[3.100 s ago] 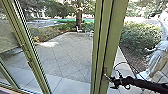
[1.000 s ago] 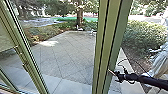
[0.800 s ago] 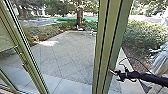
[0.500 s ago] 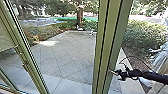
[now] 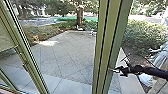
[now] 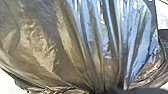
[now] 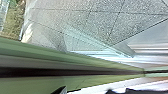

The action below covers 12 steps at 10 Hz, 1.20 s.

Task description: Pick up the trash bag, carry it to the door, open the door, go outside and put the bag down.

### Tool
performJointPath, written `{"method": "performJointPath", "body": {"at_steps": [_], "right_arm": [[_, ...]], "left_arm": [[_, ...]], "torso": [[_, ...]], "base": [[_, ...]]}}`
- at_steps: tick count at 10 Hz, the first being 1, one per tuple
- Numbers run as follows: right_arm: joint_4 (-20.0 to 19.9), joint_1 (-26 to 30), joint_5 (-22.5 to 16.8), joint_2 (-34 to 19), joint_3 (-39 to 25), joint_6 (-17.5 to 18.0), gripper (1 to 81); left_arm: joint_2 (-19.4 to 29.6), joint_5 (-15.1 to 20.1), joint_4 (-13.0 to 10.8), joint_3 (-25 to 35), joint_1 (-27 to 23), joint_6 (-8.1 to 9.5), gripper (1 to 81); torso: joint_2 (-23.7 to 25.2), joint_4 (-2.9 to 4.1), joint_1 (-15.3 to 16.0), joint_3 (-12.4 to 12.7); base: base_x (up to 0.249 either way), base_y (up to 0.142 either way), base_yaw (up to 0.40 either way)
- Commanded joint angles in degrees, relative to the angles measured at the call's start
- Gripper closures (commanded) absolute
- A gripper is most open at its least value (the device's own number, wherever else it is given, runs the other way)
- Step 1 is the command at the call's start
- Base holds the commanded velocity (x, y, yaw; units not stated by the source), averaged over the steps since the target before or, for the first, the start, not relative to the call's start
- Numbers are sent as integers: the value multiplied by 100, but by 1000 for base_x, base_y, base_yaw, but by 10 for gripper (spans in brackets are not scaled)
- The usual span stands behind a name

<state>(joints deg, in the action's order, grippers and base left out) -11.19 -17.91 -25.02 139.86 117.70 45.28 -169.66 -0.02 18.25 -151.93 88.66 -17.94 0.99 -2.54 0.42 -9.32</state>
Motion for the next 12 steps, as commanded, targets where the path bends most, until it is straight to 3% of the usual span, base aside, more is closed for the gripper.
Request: {"method": "performJointPath", "body": {"at_steps": [1,5,8,9,12], "right_arm": [[107,1759,209,-579,130,377,10],[539,2145,-126,-842,-274,377,10],[890,2251,-249,-914,-354,368,10],[1005,2260,-276,-922,-354,315,10],[1575,2260,-548,-904,-328,-185,10]], "left_arm": [[37,450,74,31,-81,-25,811],[28,442,82,32,-81,-25,811],[28,451,82,32,-81,-25,811],[19,442,82,32,-81,-25,811],[10,442,91,32,-81,-25,811]], "torso": [[0,0,0,0],[-2,0,0,-2],[-5,0,2,376],[-6,0,5,146],[-5,0,0,299]], "base": [[0,0,0],[0,0,0],[0,0,0],[0,0,0],[0,0,0]]}}
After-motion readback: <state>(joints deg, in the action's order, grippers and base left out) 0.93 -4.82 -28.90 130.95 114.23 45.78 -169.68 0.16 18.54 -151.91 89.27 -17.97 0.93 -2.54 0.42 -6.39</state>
